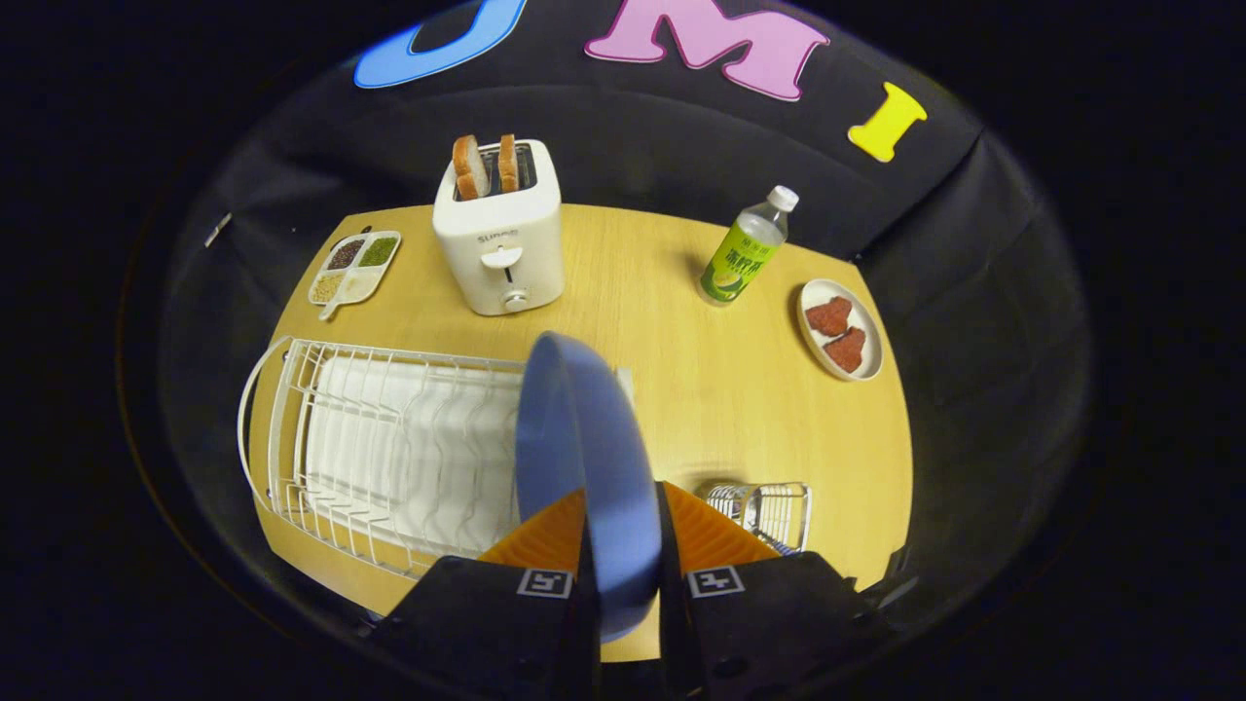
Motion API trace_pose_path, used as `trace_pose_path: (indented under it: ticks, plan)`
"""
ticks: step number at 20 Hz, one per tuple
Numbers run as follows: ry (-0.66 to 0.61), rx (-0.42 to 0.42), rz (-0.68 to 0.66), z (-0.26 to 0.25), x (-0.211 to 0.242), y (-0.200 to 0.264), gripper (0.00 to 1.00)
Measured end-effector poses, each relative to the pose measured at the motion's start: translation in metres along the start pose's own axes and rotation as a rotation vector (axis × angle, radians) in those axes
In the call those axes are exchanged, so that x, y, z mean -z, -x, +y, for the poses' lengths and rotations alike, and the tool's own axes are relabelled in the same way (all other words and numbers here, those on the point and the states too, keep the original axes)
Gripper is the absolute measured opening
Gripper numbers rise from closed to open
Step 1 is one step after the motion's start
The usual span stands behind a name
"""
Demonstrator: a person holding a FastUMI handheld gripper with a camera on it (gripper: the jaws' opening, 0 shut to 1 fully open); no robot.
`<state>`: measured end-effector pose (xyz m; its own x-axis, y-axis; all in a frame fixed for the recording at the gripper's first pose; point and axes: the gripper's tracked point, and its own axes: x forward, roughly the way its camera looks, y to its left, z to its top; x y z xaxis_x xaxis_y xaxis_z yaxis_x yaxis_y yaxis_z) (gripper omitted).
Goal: Take the plate from the dish rack, then take the spoon from the basket and place it into the plate.
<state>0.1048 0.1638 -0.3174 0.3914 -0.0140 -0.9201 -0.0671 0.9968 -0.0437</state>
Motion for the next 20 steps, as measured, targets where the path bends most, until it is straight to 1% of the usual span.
trace_pose_path:
  ticks: [2,5,8,11,14,20]
  plan:
    - [0.000,-0.020,-0.035,-0.003,-0.007,0.014,0.28]
    - [-0.039,-0.070,-0.075,-0.012,-0.007,0.030,0.28]
    - [-0.106,-0.170,-0.113,-0.016,-0.004,0.048,0.28]
    - [-0.174,-0.261,-0.116,-0.020,0.008,0.063,0.28]
    - [-0.195,-0.318,-0.094,-0.023,0.039,0.072,0.27]
    - [-0.222,-0.422,0.019,-0.014,0.122,0.080,0.28]
